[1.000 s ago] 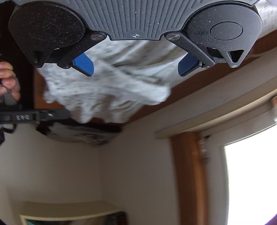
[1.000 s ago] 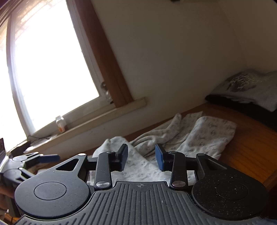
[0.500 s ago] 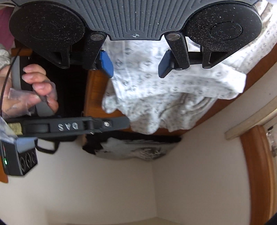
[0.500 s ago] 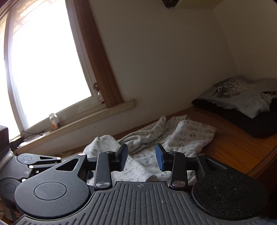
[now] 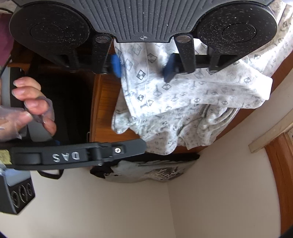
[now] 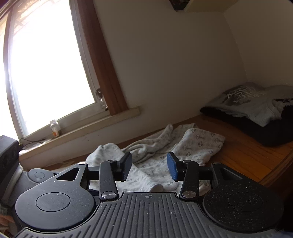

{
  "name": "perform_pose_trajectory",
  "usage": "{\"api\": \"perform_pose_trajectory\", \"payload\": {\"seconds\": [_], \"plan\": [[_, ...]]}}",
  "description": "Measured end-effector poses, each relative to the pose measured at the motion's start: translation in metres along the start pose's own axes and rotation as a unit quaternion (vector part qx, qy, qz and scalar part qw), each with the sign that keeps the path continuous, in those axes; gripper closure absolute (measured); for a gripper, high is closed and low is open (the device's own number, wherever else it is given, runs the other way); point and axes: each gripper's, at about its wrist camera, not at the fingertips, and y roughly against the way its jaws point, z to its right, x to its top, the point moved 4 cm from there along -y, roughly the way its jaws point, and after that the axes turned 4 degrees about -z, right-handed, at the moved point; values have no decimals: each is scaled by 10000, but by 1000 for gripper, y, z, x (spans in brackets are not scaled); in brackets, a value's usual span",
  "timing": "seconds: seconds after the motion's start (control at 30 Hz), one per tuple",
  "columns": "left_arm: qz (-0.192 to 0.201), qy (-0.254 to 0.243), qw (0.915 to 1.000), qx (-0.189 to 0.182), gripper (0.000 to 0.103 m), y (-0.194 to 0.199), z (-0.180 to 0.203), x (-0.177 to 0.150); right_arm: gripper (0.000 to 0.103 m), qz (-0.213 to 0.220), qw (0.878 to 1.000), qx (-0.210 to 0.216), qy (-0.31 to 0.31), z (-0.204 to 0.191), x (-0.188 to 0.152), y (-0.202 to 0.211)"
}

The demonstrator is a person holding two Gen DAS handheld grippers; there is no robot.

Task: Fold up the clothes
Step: 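Move the left gripper to the blanket end and pinch its edge, then lift the blanket edge with the left gripper and pull it along the bed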

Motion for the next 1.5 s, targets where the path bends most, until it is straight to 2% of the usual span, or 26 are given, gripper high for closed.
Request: {"api": "perform_pose_trajectory", "payload": {"seconds": [0.13, 0.27, 0.33, 0.37, 0.67, 0.87, 1.0, 1.17, 1.3, 1.33, 1.5], "plan": [[111, 186, 9997, -103, 83, 5, -7, 1, 60, 17, 10000, 9, 16, -2, -1, -1], [301, 523, 9980, -194, 84, 20, -21, 6, 53, 35, 10000, 18, 31, -4, -2, -2], [402, 666, 9967, -227, 85, 28, -30, 9, 53, 44, 10000, 22, 39, -6, -2, -2], [481, 746, 9959, -189, 95, 33, -36, 10, 53, 48, 10000, 24, 43, -6, -2, -3], [1113, 1490, 9816, 437, 98, 86, -116, 11, 53, 70, 9996, 200, 210, -20, 19, -30], [1415, 2132, 9606, 1085, 98, 137, -180, -14, 53, -190, 9979, 451, 432, -51, 27, -69], [1689, 2580, 9387, 1540, 98, 181, -216, -39, 53, -467, 9949, 663, 598, -75, 28, -96], [1990, 3039, 9088, 2053, 99, 239, -249, -72, 54, -643, 9929, 703, 712, -90, 30, -118], [1807, 3252, 8972, 2379, 99, 257, -271, -105, 53, -917, 9895, 747, 836, -95, 24, -127], [1707, 3297, 8967, 2411, 99, 256, -275, -113, 53, -1003, 9879, 772, 900, -97, 21, -130], [867, 3484, 9040, 2320, 98, 211, -288, -151, 52, -1342, 9804, 755, 1231, -104, 9, -142]]}}
